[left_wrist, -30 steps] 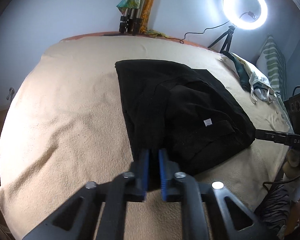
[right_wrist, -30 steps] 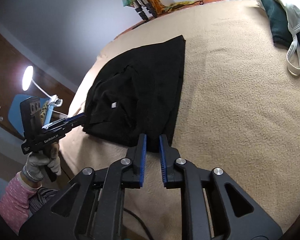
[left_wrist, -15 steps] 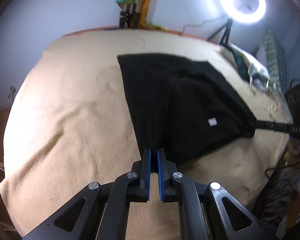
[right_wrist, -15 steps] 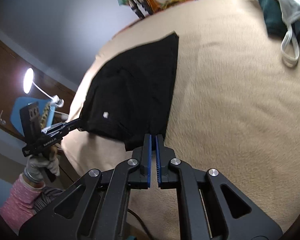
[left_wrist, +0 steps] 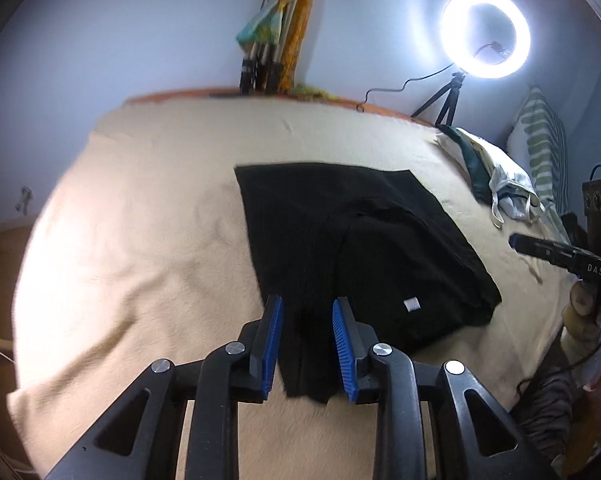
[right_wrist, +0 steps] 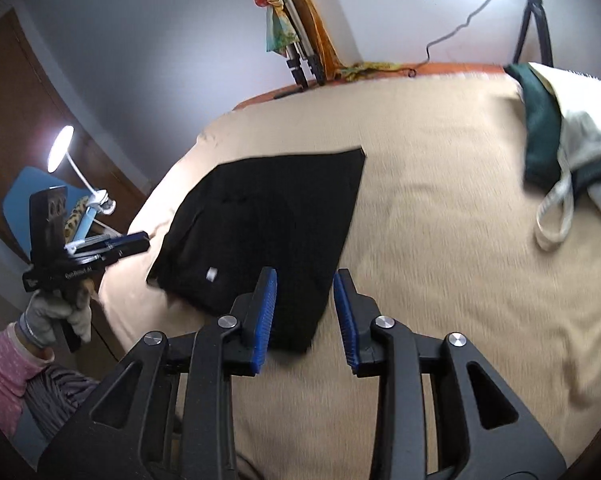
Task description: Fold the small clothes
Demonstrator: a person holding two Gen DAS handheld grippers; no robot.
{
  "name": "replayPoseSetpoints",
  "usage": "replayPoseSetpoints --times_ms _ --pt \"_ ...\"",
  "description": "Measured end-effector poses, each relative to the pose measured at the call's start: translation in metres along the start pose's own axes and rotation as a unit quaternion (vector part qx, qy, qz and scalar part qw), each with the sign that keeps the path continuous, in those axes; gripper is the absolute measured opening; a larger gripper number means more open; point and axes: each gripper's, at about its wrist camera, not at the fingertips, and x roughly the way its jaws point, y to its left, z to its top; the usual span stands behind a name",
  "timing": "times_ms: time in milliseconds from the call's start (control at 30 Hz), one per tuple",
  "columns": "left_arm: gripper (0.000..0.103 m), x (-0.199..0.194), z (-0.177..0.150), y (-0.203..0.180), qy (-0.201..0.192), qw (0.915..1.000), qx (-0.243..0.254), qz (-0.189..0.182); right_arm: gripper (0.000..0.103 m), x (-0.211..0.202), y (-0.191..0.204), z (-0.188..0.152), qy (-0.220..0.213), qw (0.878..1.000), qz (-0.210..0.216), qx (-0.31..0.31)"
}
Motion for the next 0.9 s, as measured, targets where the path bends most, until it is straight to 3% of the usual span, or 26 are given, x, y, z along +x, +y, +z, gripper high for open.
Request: replayPoseSetpoints --times_ms 133,233,467,533,600,633,667,700,733,800,900 --pt "0.028 0.018 -0.001 0.010 0.026 0.9989 -0.037 -0.013 0.032 0.023 0.004 0.035 -0.004 1.000 -0.001 -0.011" --pt "0.028 0.022 -0.003 0.013 0.031 0.9981 -0.046 -0.025 0.032 0.044 0.016 0.060 0.004 0.999 0.041 -0.015" --pt "0.025 0.025 -0.007 0.015 0.036 0.9969 -0.066 -0.025 0.032 0.118 0.081 0.096 0.049 0.993 0.086 -0.058" --pt "0.032 0.022 -0.008 0.015 0.032 0.9971 -0.067 -0.017 0.032 0.137 0.095 0.101 0.065 0.991 0.101 -0.059" --pt "0.045 0.020 -0.011 0.014 0.028 0.9976 -0.063 -0.005 0.032 0.155 0.105 0.105 0.076 0.991 0.100 -0.056" --pt "0.045 0.020 -0.012 0.013 0.030 0.9976 -0.062 -0.006 0.032 0.163 0.108 0.106 0.080 0.991 0.097 -0.055" --pt "0.042 0.022 -0.014 0.014 0.034 0.9975 -0.060 -0.009 0.032 0.174 0.111 0.107 0.086 0.991 0.091 -0.051" --pt "0.022 0.023 -0.016 0.013 0.040 0.9975 -0.057 -0.012 0.032 0.180 0.111 0.107 0.089 0.991 0.087 -0.047" --pt "0.013 0.025 -0.018 0.010 0.044 0.9978 -0.048 -0.006 0.032 0.186 0.109 0.106 0.094 0.991 0.084 -0.042" --pt "0.002 0.022 -0.020 0.007 0.042 0.9983 -0.041 -0.004 0.032 0.200 0.108 0.104 0.104 0.992 0.070 -0.027" --pt "0.002 0.013 -0.027 0.001 0.041 0.9987 -0.029 -0.007 0.032 0.214 0.101 0.103 0.114 0.992 0.044 -0.016"
